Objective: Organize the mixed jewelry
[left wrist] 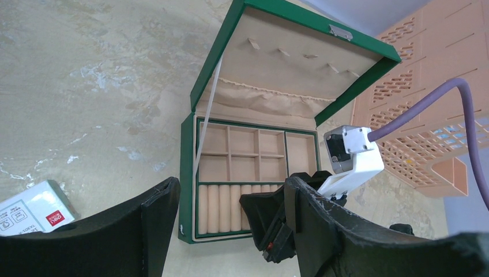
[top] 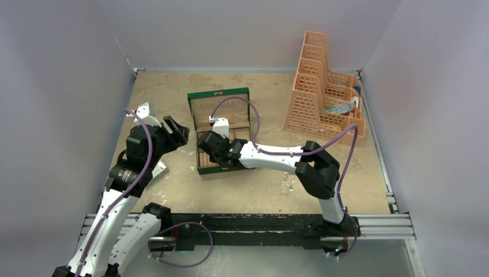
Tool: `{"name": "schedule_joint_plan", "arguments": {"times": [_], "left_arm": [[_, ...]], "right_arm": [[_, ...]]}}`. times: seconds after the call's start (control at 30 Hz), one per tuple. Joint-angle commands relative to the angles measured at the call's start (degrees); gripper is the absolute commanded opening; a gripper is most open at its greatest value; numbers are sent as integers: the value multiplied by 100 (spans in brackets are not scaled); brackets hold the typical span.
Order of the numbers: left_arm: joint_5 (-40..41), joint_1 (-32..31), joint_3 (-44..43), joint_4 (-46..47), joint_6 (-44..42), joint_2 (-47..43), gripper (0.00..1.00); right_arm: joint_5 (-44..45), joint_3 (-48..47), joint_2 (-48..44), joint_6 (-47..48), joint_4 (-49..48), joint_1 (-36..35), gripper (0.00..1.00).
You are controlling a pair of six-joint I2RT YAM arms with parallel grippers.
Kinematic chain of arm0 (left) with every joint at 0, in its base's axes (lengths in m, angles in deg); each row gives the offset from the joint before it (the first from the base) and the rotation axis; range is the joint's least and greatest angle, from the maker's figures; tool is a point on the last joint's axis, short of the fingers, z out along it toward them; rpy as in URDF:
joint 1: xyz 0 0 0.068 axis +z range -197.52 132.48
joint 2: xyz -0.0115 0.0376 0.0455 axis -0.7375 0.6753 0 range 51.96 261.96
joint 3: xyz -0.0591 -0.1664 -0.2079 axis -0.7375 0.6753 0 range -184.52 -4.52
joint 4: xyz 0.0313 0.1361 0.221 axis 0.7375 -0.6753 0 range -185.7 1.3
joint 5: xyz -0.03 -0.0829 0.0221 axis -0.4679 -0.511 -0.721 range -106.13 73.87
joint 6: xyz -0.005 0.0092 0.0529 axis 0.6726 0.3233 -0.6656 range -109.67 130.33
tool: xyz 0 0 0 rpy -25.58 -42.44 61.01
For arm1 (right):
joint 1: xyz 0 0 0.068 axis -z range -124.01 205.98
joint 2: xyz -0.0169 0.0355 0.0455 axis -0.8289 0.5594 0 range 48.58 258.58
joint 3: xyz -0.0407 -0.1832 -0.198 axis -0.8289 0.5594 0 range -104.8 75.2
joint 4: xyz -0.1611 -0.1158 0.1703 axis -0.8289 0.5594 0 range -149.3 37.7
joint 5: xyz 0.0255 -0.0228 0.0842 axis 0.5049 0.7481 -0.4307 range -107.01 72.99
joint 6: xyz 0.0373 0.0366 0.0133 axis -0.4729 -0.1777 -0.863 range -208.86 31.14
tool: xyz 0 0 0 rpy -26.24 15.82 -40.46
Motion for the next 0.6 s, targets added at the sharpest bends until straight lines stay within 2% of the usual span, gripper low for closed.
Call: {"name": "schedule_joint_plan", "arguments": {"times": [0.0,0.3,0.57], "left_arm": [[-59,5,-9,244,-74,-14,66],[-71,5,-9,228,-89,-10,66],[-108,5,-3,230,-102,5,66]], "right_arm": [[36,1,-310,116,-147,0,19],[-39,11,-129,-31,-14,2,4],[-133,172,-74,-160,-14,0,1]]}}
